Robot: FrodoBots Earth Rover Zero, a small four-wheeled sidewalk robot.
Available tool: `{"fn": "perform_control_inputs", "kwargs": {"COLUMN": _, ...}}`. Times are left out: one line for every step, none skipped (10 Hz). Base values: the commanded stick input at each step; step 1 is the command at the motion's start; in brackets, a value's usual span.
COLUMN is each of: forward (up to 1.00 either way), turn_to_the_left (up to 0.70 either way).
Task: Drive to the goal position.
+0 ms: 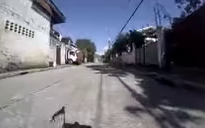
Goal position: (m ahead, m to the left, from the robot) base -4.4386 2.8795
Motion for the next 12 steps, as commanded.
{"fn": "perform_control_inputs", "kwargs": {"forward": 0.85, "turn_to_the_left": -0.04}}
{"fn": "perform_control_inputs", "kwargs": {"forward": 0.85, "turn_to_the_left": -0.12}}
{"fn": "perform_control_inputs", "kwargs": {"forward": 0.85, "turn_to_the_left": -0.34}}
{"fn": "perform_control_inputs", "kwargs": {"forward": 0.85, "turn_to_the_left": -0.34}}
{"fn": "perform_control_inputs", "kwargs": {"forward": 0.85, "turn_to_the_left": -0.34}}
{"fn": "perform_control_inputs", "kwargs": {"forward": 0.85, "turn_to_the_left": -0.34}}
{"fn": "perform_control_inputs", "kwargs": {"forward": 0.85, "turn_to_the_left": -0.28}}
{"fn": "perform_control_inputs", "kwargs": {"forward": 0.85, "turn_to_the_left": -0.08}}
{"fn": "perform_control_inputs", "kwargs": {"forward": 0.85, "turn_to_the_left": -0.03}}
{"fn": "perform_control_inputs", "kwargs": {"forward": 0.85, "turn_to_the_left": -0.03}}
{"fn": "perform_control_inputs", "kwargs": {"forward": 0.85, "turn_to_the_left": -0.03}}
{"fn": "perform_control_inputs", "kwargs": {"forward": 0.85, "turn_to_the_left": -0.03}}
